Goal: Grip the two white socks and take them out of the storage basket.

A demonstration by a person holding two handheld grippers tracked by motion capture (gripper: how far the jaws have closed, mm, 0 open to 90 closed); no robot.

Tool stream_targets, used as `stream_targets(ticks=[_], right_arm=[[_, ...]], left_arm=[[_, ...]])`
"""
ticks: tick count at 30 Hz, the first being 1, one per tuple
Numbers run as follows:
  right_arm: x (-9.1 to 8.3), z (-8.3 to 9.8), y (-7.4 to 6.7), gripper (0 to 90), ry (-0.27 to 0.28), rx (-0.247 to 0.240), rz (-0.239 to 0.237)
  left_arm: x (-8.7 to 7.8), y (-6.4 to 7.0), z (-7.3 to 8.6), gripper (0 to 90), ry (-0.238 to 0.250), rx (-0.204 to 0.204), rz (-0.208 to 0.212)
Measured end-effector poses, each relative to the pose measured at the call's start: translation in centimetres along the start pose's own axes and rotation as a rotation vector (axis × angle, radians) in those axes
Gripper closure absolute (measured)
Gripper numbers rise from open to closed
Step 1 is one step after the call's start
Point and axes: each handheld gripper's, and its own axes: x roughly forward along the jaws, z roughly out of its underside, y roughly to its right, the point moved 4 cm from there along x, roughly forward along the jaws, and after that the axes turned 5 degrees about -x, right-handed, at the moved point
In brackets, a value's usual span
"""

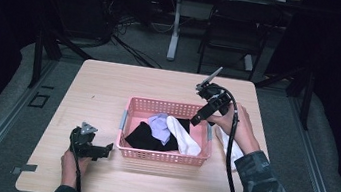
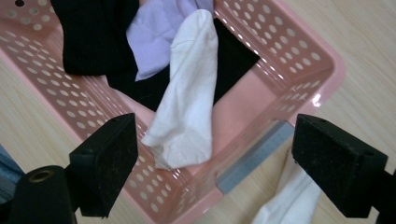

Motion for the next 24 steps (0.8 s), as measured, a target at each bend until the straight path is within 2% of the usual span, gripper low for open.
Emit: stream_targets(ticks=[15, 24], right_arm=[[3.2, -2.1, -1.5, 13.2, -0.050, -0.031, -0.034], [5.8, -2.5, -2.0, 12.7, -0.080, -0.017, -0.057]], left_arm=[[0.0, 0.0, 0.0, 0.0, 0.001, -0.005, -0.001], [0.0, 0.0, 0.0, 0.0, -0.001, -0.007, 0.001]])
